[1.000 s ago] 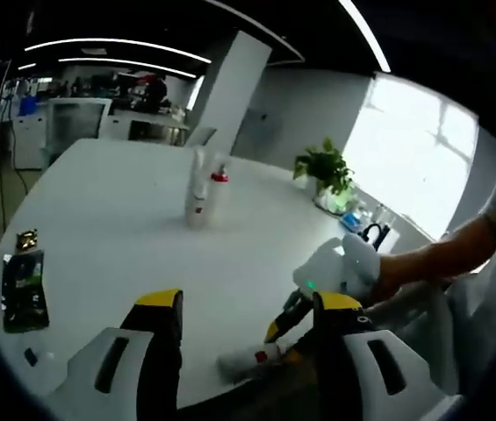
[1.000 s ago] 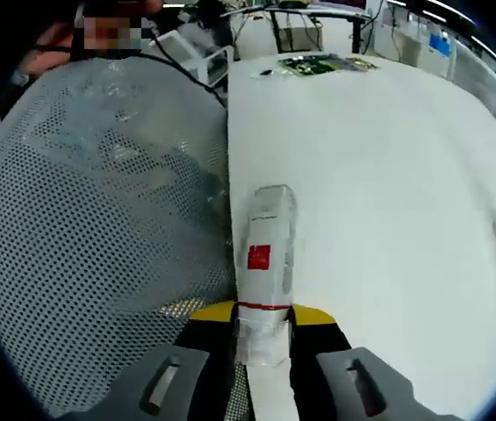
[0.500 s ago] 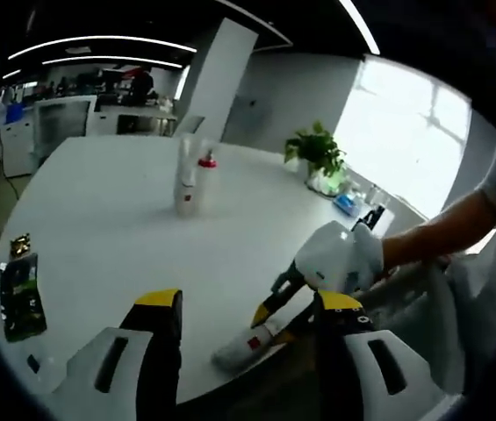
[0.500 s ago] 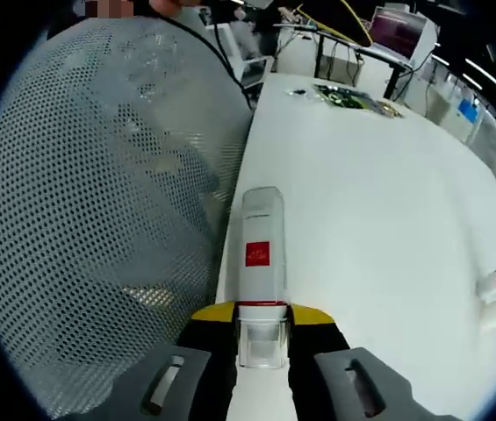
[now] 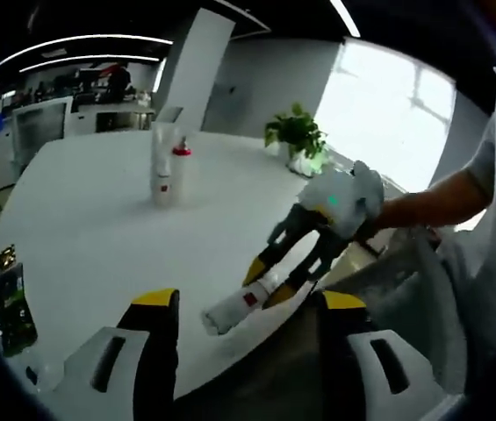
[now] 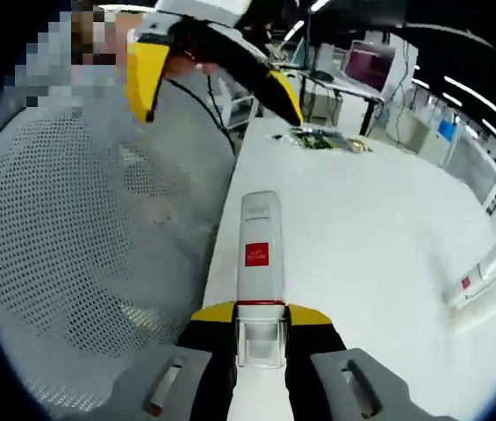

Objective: Arrange the skincare products in the storage area until every visible bottle or jar stands upright without overlapping.

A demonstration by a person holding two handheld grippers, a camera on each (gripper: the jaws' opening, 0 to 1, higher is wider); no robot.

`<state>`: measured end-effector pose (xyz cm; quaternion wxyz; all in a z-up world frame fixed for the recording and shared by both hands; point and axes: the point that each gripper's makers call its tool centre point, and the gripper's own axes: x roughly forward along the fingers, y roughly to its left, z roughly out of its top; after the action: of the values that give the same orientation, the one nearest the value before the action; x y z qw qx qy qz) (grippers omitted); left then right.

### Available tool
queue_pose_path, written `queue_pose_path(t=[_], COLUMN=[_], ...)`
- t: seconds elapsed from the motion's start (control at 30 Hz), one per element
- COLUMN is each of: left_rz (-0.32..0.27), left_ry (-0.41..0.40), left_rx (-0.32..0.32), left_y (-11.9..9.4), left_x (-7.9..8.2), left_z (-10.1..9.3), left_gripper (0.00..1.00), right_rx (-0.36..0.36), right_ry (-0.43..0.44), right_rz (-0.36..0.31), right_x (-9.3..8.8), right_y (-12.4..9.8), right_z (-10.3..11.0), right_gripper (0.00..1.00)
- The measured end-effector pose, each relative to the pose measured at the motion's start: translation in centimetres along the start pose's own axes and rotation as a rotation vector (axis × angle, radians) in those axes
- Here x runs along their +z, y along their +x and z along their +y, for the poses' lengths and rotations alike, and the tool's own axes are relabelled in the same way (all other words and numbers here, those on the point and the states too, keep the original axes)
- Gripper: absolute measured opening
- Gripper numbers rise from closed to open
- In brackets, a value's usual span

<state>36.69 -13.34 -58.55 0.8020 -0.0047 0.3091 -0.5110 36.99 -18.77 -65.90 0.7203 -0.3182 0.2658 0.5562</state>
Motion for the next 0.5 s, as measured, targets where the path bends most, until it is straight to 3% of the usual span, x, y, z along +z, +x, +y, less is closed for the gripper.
queue_pose_path(t=[0.1,0.17,0.27,0.37,0.5], left_rz=[-0.008,-0.008,0.005,-0.020,-0.043], left_ry=[-0.090,-0.100,-0.131,-0.129,-0.163], left_rx=[-0.071,-0.071,-0.072,-0.094,-0.111], left_y=[0.5,0.7,0.8,0.8,0.8], left_x=[0.1,0.1,-0.1,0.3,0.7], left_z=[-1.4,-1.4,-1.5,-1.8,-2.0], left_gripper=[0.66,0.67,0.61,0.50,0.47], right_rx=[-0.032,-0.062,-0.058,-0.041,-0.040], right_ry=[-0.175,-0.266,-0.347,-0.435,-0.573], right_rz=[0.005,0.011,-0.032,-0.061,-0.061], right_x=[1.5,2.6,4.6,6.0,7.6], right_y=[-1.3,-1.9,-2.7,-3.3,-4.5], right_z=[0.0,-0.1,0.4,0.9,1.0], right_gripper=[0.13,0.13,0.13,0.13,0.14])
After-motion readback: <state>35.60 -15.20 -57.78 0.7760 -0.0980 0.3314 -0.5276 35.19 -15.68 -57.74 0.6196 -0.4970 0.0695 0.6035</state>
